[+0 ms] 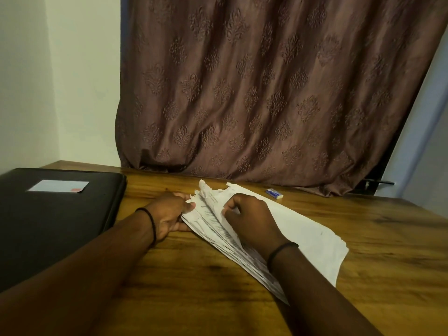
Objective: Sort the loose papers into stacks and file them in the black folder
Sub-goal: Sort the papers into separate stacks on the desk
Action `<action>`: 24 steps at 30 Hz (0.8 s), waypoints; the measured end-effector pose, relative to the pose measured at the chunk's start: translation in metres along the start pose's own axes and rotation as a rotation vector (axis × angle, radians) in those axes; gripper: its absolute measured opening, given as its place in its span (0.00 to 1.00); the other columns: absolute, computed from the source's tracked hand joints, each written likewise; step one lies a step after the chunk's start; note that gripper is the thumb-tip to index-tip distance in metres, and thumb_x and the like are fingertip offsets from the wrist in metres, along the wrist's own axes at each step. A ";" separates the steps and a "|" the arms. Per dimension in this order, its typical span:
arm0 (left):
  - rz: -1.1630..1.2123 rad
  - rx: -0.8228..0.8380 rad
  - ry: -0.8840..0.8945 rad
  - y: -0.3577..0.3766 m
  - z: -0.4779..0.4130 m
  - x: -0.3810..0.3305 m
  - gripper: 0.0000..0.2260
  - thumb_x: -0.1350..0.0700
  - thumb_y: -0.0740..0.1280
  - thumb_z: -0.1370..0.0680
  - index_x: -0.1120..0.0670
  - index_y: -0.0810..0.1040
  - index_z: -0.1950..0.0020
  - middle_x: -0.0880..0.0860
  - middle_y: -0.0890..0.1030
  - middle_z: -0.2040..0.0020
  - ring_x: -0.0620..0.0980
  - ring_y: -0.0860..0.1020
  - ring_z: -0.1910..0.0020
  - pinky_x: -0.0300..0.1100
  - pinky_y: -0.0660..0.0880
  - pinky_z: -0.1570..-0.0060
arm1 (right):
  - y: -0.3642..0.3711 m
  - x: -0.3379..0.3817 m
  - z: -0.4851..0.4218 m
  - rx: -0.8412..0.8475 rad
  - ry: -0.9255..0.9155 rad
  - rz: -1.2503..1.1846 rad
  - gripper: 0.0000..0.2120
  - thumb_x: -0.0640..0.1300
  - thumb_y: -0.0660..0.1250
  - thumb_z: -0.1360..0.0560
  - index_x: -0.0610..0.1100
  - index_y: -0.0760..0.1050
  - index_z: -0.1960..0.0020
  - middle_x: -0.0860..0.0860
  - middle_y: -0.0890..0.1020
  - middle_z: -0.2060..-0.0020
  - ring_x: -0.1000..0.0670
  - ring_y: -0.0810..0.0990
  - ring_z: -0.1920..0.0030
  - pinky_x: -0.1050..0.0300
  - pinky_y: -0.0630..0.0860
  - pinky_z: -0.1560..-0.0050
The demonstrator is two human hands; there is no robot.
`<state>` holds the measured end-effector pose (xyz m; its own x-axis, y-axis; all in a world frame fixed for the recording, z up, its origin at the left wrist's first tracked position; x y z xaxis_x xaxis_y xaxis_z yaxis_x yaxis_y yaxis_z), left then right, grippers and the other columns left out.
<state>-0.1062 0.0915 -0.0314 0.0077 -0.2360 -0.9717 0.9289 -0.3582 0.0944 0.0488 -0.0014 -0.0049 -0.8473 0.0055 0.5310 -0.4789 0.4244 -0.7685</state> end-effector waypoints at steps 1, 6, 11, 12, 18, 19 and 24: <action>-0.005 0.004 0.001 0.000 0.000 0.000 0.14 0.65 0.61 0.19 0.59 0.73 0.34 0.58 0.83 0.49 0.53 0.82 0.55 0.48 0.81 0.64 | 0.000 0.000 0.000 0.013 -0.010 -0.020 0.07 0.48 0.66 0.21 0.47 0.81 0.54 0.54 0.83 0.54 0.56 0.77 0.54 0.62 0.72 0.51; -0.032 0.011 0.011 -0.002 -0.002 0.002 0.12 0.66 0.61 0.19 0.60 0.76 0.36 0.59 0.84 0.48 0.55 0.83 0.51 0.49 0.82 0.60 | 0.000 0.000 0.000 0.042 -0.030 -0.030 0.10 0.50 0.67 0.21 0.45 0.83 0.53 0.53 0.84 0.54 0.55 0.79 0.54 0.60 0.73 0.50; -0.042 0.012 0.019 -0.002 -0.003 0.002 0.11 0.65 0.61 0.19 0.60 0.77 0.39 0.59 0.84 0.48 0.55 0.83 0.50 0.51 0.82 0.55 | 0.000 0.006 0.003 0.096 -0.077 0.132 0.14 0.57 0.69 0.24 0.50 0.83 0.45 0.57 0.83 0.48 0.55 0.78 0.48 0.59 0.74 0.46; -0.040 0.009 0.018 -0.002 -0.003 0.003 0.11 0.65 0.61 0.19 0.60 0.77 0.38 0.59 0.84 0.48 0.55 0.83 0.49 0.51 0.82 0.54 | 0.000 0.007 0.003 0.092 -0.072 0.154 0.13 0.55 0.68 0.23 0.49 0.83 0.44 0.55 0.84 0.48 0.54 0.78 0.48 0.59 0.74 0.45; -0.066 0.003 0.033 -0.001 -0.004 0.004 0.10 0.66 0.61 0.19 0.61 0.78 0.41 0.59 0.84 0.48 0.56 0.83 0.50 0.51 0.81 0.53 | -0.002 0.003 0.002 0.049 0.012 0.012 0.12 0.51 0.68 0.22 0.44 0.83 0.57 0.49 0.83 0.61 0.53 0.78 0.59 0.59 0.75 0.52; -0.070 0.005 0.033 -0.001 -0.003 0.003 0.10 0.66 0.61 0.19 0.61 0.78 0.41 0.60 0.84 0.48 0.56 0.83 0.51 0.50 0.82 0.55 | -0.003 0.002 0.002 0.054 0.021 -0.001 0.11 0.50 0.68 0.22 0.44 0.83 0.56 0.50 0.84 0.60 0.54 0.79 0.59 0.58 0.76 0.50; -0.060 -0.006 0.031 0.001 0.001 0.002 0.10 0.68 0.61 0.20 0.62 0.78 0.42 0.60 0.83 0.46 0.54 0.82 0.55 0.45 0.82 0.64 | -0.007 0.003 0.001 0.077 0.013 0.132 0.11 0.44 0.69 0.23 0.48 0.81 0.41 0.52 0.83 0.44 0.52 0.78 0.46 0.60 0.71 0.40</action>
<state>-0.1060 0.0897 -0.0330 -0.0372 -0.1863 -0.9818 0.9302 -0.3655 0.0341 0.0496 -0.0054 0.0013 -0.9011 0.0686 0.4281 -0.3804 0.3484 -0.8567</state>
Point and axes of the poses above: each hand's wrist, its own z-axis away from the middle knuckle, its own y-axis out of the palm, x = y × z, the point moved 3 cm from there along -z, towards the middle knuckle
